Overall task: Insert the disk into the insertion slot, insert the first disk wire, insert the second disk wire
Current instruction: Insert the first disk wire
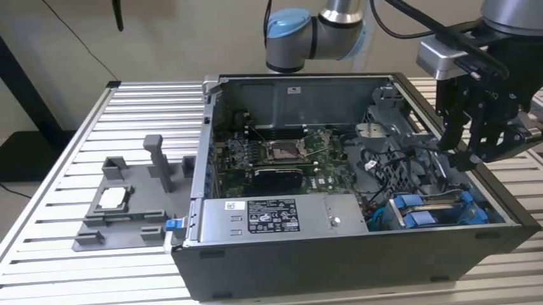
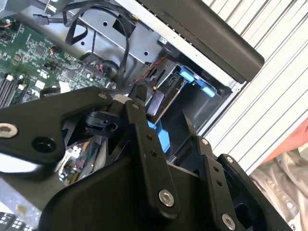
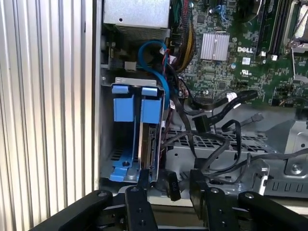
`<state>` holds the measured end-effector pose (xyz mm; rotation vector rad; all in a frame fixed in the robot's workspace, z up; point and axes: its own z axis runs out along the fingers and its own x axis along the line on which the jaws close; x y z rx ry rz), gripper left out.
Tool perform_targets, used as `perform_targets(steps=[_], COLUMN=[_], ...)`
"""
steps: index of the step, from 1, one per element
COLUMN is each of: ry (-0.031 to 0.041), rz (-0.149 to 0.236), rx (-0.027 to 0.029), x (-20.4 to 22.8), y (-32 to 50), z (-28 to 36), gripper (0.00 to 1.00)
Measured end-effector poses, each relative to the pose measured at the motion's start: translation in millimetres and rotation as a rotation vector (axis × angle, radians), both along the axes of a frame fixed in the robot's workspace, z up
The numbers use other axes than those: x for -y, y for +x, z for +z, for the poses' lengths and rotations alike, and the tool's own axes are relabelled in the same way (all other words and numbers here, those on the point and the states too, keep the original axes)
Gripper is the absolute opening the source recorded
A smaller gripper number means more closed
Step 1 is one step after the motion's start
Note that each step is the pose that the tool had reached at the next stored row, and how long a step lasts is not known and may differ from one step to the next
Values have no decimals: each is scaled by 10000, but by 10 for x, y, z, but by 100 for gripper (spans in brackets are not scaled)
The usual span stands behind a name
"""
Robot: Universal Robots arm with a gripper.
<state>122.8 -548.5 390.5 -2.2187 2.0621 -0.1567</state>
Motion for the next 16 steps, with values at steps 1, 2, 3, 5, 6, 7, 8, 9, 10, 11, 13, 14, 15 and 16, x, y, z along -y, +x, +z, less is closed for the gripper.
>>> perform_targets(steps=[1, 2, 3, 5, 6, 7, 8, 9, 10, 11, 13, 14, 15, 16], ry=[-31, -64, -89, -123, -128, -130, -129, -128, -129, -126, -126, -124, -122, -120], rz=[39, 85, 130, 227, 266, 282, 285, 285, 285, 285, 285, 286, 287, 288], rx=[4, 13, 32, 69, 75, 75, 75, 76, 74, 67, -59, -157, -260, -381], x=[0, 0, 0, 0, 0, 1, 5, 13, 20, 30, 59, 73, 86, 100], y=[0, 0, -1, 0, 0, 0, 0, 0, 1, 3, 27, 43, 59, 79], z=[-5, -10, -14, -20, -19, -19, -20, -21, -21, -24, -31, -34, -37, -39], gripper=[47, 45, 38, 32, 26, 20, 20, 19, 19, 19, 19, 19, 19, 19])
